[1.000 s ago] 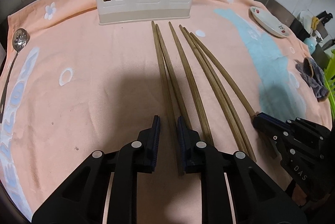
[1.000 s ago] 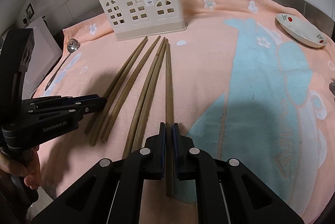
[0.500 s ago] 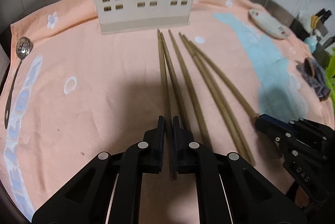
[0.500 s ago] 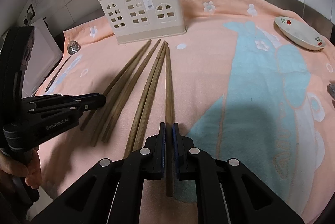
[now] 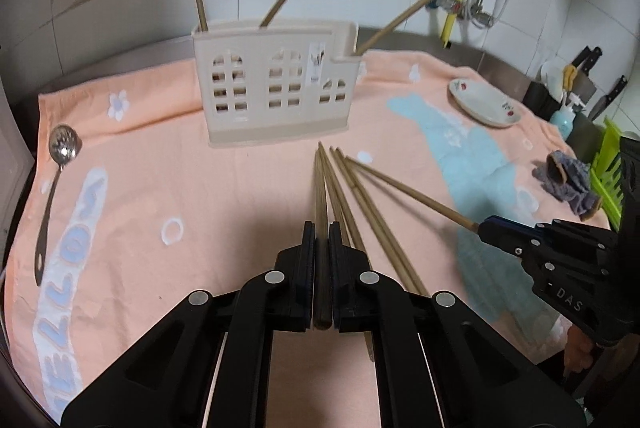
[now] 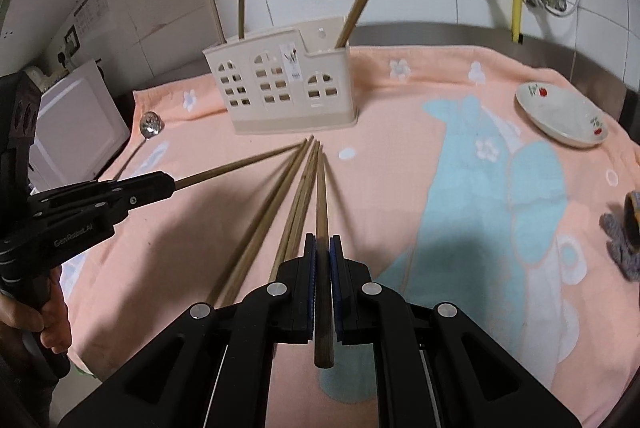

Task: Organize utensils
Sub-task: 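Lift both held chopsticks upright toward the white holder, then lower each chopstick into the white holder and open both tools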

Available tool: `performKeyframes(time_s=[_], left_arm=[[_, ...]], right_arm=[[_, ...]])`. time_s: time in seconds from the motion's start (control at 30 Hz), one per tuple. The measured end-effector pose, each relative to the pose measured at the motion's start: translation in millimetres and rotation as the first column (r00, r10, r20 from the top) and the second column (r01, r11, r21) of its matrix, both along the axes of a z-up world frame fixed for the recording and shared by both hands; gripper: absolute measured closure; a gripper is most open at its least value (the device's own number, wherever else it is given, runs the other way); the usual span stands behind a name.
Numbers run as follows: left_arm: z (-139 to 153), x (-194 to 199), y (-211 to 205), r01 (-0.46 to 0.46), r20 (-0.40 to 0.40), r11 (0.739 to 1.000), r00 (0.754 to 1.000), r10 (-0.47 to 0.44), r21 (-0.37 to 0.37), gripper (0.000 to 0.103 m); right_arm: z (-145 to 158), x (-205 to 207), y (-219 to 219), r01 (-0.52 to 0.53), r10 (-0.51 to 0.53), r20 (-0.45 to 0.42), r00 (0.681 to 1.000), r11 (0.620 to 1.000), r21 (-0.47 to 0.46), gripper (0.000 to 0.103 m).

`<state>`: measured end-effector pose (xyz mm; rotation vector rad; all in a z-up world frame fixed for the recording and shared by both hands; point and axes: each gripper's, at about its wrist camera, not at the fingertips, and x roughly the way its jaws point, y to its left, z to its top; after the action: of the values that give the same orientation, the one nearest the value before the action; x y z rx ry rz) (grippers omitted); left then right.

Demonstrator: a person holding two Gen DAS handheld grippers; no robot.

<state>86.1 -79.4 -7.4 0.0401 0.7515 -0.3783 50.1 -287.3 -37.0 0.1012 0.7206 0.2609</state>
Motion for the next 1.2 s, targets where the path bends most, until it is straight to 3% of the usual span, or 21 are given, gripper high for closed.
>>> performKeyframes(time_s=[0.27,0.57,0.93,1.2], left_arm=[[32.2,-6.1,0.2,0.019,0.113,1.0,0.993,-0.021,0.015,0.097],[61.0,16.1,9.3,0.029,0.135,1.0,0.99,-0.029,-0.002,0.098],[106.7,56.7,18.8,0.028,0.188,0.999,0.982,-0.032,0.024,0.098],[170.8,67.6,25.4,0.011,0.324,1.0,0.946,-0.017,0.018,0.098]], right_arm=[[38.4,10.4,2.5,-0.03,0.031,0.084,0.996,1.0,-0.01,0.096],[88.8,41.8,10.1,-0.109,0.108,0.129,0.986,0.994,-0.006,0.096],[181.7,98.1,6.2,-0.138,0.147,0.189,0.971,0.989,-0.06,0.097],[218.7,129.5,2.1,-0.106,0.125,0.216,0.968,0.989,-0.1,0.096]])
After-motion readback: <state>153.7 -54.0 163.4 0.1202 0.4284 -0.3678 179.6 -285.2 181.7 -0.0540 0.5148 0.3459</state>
